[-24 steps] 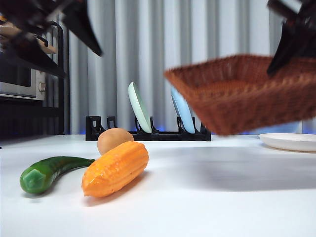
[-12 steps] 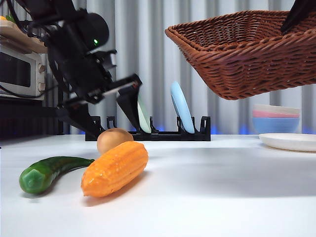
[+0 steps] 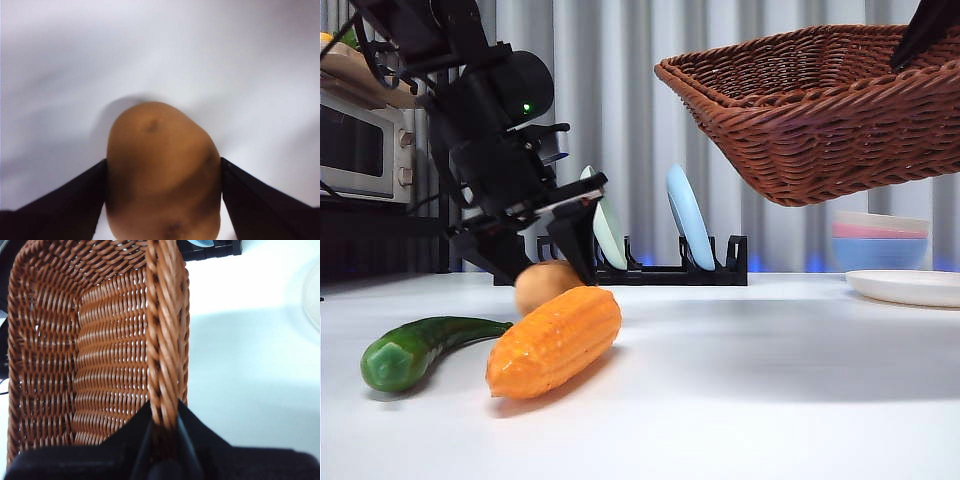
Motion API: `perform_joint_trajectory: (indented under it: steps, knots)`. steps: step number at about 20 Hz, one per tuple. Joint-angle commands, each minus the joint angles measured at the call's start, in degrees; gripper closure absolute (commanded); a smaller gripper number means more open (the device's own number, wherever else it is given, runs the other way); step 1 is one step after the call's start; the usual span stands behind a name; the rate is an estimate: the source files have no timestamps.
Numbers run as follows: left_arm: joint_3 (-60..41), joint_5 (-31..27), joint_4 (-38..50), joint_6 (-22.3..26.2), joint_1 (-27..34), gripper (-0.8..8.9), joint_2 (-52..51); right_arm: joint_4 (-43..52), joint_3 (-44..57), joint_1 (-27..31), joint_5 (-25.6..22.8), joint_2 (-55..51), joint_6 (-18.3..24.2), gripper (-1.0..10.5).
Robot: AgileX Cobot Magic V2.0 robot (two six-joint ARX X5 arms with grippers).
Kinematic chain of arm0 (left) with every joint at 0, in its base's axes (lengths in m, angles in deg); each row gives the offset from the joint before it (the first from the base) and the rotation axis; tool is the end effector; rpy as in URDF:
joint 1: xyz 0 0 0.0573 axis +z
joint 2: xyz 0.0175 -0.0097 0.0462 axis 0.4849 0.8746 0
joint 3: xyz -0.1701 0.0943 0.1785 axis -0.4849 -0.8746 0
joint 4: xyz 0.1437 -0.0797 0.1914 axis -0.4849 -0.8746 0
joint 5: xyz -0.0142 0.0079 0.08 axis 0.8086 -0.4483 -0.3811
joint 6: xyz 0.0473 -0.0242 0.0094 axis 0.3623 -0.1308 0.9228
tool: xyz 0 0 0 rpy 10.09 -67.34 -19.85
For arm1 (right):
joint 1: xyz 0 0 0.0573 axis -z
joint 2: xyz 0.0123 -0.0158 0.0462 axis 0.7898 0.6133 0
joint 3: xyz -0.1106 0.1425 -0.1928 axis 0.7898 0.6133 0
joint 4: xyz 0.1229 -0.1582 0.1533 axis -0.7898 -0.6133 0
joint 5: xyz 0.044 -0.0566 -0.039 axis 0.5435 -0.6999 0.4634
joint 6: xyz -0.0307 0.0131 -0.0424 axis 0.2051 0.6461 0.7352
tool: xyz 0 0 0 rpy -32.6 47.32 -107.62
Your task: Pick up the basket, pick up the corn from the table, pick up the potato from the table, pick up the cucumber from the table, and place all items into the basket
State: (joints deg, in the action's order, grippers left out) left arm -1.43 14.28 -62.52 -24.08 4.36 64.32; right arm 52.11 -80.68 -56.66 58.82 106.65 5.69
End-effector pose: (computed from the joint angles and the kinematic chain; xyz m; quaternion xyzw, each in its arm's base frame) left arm 0.3483 -0.1658 0.2010 0.0213 0.5134 -0.2380 0.8242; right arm 0.2085 0.0287 0.3260 0.1237 0.3234 0.2173 0.9126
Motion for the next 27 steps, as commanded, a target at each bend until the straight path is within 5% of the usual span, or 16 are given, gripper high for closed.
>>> perform_joint_trajectory:
  steps: [1, 10, 17, 24, 26, 27]
  knots:
    - [1.73, 0.02, -3.52, 1.29, 0.98, 8.21, -5.46, 3.10, -0.50, -0.07, 0.26, 0.70, -1.66, 9.6]
    - [2.10, 0.00, -2.49, -2.40, -2.05, 8.20, -32.89, 12.48, -0.50, -7.21, 0.28, 14.32, -9.09, 9.6]
    - [2.10, -0.83, -3.87, -3.67, -12.52, 8.20, -27.08, 21.57, -0.50, -17.25, 0.07, 21.29, -15.08, 9.6]
    - [2.10, -6.69, -7.61, -3.52, -18.58, 8.16, -16.92, 24.50, -0.50, -18.78, 0.11, 21.27, -17.51, 9.6]
    - [2.10, -6.91, -7.93, -3.43, -19.74, 7.28, -15.87, 24.50, -0.50, -18.78, 0.11, 21.27, -17.51, 9.6]
    - [2.10, -7.52, -7.69, -3.45, -20.11, 5.43, -15.76, 24.50, -0.50, -18.78, 0.07, 21.27, -17.51, 9.6]
